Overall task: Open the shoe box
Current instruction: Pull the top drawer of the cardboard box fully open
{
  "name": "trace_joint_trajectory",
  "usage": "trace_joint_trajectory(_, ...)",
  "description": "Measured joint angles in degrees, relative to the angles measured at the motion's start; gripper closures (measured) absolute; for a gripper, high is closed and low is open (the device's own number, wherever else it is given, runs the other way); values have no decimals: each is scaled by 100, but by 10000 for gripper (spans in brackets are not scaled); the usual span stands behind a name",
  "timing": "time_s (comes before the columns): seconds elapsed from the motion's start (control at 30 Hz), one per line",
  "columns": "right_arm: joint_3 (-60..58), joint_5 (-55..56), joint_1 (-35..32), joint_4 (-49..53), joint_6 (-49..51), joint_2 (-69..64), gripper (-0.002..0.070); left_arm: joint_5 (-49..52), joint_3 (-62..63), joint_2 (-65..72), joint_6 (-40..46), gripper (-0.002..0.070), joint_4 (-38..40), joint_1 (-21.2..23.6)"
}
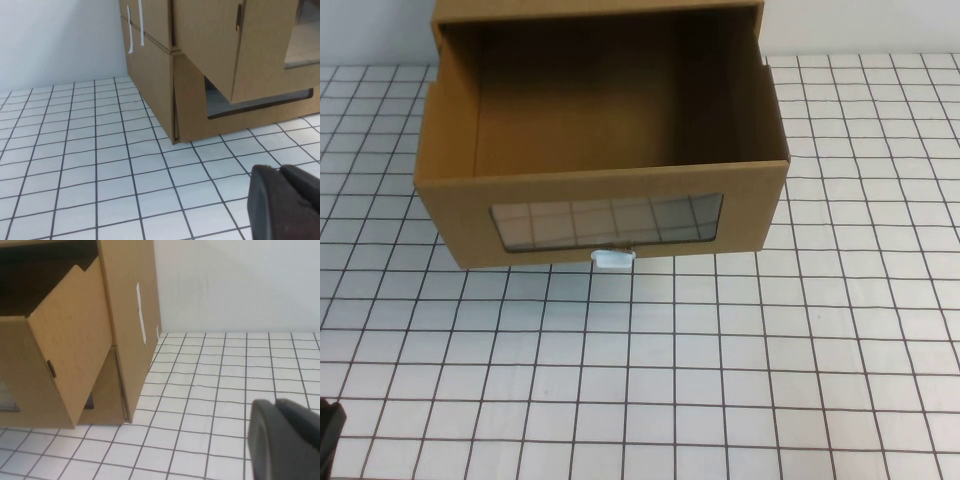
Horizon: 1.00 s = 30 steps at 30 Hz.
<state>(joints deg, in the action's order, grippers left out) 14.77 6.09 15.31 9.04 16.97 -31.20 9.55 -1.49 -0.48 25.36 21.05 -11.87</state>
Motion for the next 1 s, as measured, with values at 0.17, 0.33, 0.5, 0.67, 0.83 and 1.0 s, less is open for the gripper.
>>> trace_joint_trajectory(0.17, 0, 9, 0, 0, 0, 0, 689, 0, 0, 0, -11, 679, 0, 0)
trace_joint_trajectory(0.33, 0, 9, 0, 0, 0, 0, 689, 0, 0, 0, -21, 679, 0, 0)
trace_joint_trajectory(0.5, 0, 9, 0, 0, 0, 0, 689, 0, 0, 0, -21, 679, 0, 0)
trace_joint_trajectory(0.67, 0, 9, 0, 0, -10, 8, 689, 0, 0, 0, -21, 679, 0, 0)
trace_joint_trajectory(0.83, -235, -53, -341, 12, -10, 395, 689, 0, 0, 0, -21, 679, 0, 0)
trace_joint_trajectory(1.0, -1182, -30, -1095, 12, -19, 1266, 689, 0, 0, 0, -21, 679, 0, 0)
